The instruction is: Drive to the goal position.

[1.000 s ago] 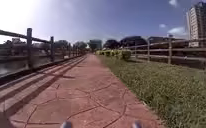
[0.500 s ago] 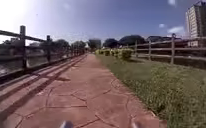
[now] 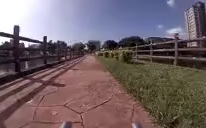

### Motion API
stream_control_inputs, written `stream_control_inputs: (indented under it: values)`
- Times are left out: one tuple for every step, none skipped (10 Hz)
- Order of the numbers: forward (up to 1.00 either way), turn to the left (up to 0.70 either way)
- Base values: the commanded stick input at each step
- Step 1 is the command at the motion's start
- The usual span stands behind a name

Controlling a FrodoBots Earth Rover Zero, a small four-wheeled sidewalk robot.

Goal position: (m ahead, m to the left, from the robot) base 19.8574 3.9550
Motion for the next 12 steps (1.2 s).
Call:
stream_control_inputs:
  values:
    - [0.50, 0.05]
    - [0.50, 0.04]
    - [0.50, 0.01]
    - [0.50, 0.00]
    - [0.50, 0.00]
    - [0.50, 0.00]
    - [0.50, 0.00]
    - [0.50, 0.00]
    - [0.50, 0.00]
    - [0.50, 0.00]
    - [0.50, 0.00]
    - [0.50, 0.00]
